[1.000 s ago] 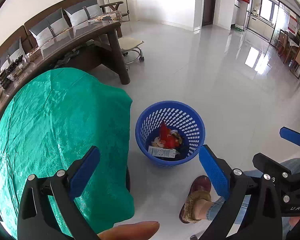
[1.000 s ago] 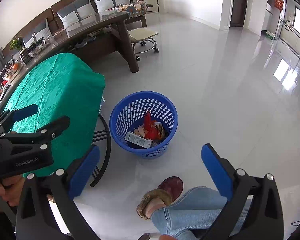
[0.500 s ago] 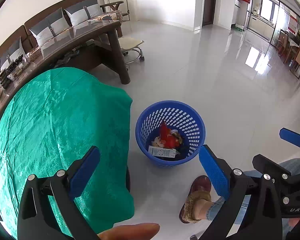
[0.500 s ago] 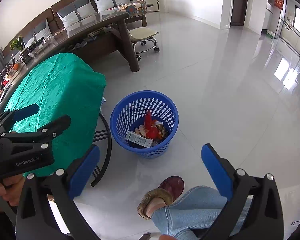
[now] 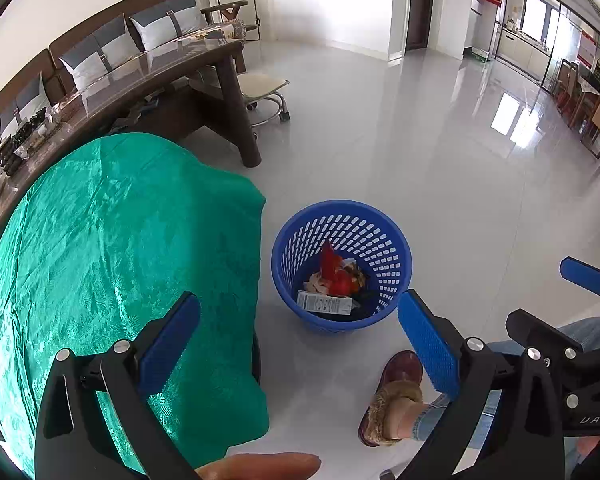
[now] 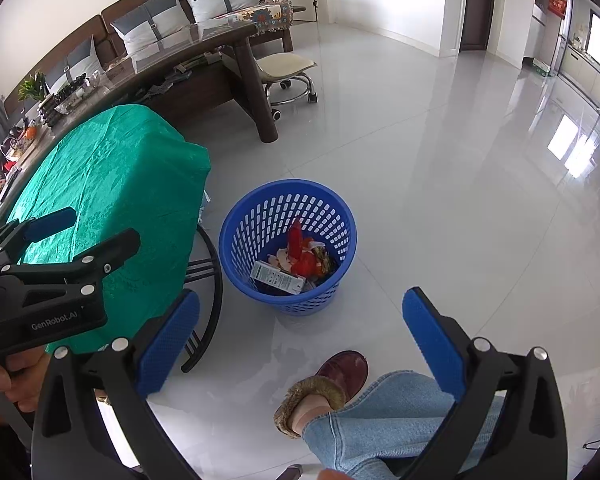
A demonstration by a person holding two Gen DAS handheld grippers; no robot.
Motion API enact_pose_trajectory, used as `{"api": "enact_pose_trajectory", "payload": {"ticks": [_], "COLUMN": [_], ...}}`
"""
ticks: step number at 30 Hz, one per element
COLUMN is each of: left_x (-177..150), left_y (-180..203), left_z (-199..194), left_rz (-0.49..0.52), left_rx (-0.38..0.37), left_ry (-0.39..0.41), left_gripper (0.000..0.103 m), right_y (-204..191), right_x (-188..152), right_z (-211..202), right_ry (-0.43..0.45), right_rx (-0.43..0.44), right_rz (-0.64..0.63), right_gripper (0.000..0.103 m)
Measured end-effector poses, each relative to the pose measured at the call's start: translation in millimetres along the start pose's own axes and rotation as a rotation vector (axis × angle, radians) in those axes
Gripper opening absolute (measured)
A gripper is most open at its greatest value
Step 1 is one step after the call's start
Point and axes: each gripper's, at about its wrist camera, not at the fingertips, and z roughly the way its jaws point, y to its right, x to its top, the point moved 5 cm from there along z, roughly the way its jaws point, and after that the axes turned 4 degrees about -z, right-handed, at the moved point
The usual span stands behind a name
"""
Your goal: Collect trash
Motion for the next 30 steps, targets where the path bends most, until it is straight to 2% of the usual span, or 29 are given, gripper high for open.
{"api": "enact_pose_trajectory", "payload": {"ticks": [30], "left_x": [-6.4], "left_y": [1.9], "left_z": [6.0], "left_rz": [0.004], "left_rx": [-0.003], "left_ry": [-0.001], "left_gripper": [0.098], "right_y": [3.9], "right_x": [-1.8], "right_z": [1.3], "right_ry": [-0.007], "right_rx": [-0.003], "right_rz": [0.010], "right_gripper": [0.098]}}
